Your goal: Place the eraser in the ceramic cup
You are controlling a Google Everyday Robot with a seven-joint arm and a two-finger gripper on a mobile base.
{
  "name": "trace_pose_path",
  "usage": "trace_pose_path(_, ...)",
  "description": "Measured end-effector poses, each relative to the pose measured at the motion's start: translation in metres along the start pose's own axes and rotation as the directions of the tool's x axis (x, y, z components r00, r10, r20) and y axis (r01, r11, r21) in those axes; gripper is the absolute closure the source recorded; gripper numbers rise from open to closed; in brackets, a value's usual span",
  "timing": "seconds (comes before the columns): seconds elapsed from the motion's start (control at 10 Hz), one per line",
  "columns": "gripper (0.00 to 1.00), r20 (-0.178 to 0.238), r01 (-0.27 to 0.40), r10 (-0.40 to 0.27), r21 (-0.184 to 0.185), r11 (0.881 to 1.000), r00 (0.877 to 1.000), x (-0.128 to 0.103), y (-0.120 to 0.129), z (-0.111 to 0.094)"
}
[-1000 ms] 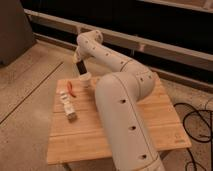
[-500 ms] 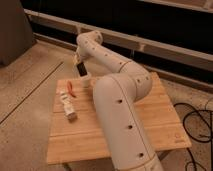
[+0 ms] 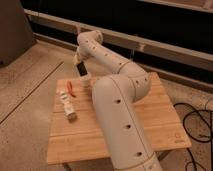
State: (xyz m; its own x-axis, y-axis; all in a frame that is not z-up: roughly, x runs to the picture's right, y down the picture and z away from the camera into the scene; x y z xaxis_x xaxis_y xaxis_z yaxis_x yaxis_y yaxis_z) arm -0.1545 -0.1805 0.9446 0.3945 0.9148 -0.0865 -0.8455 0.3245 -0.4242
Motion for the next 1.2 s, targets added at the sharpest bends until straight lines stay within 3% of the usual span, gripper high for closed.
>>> trace_pose_path(1.2, 0.26, -0.001, -0.005, 0.005, -0.004, 1.000, 1.000, -0.0018, -0.0039, 0.0002)
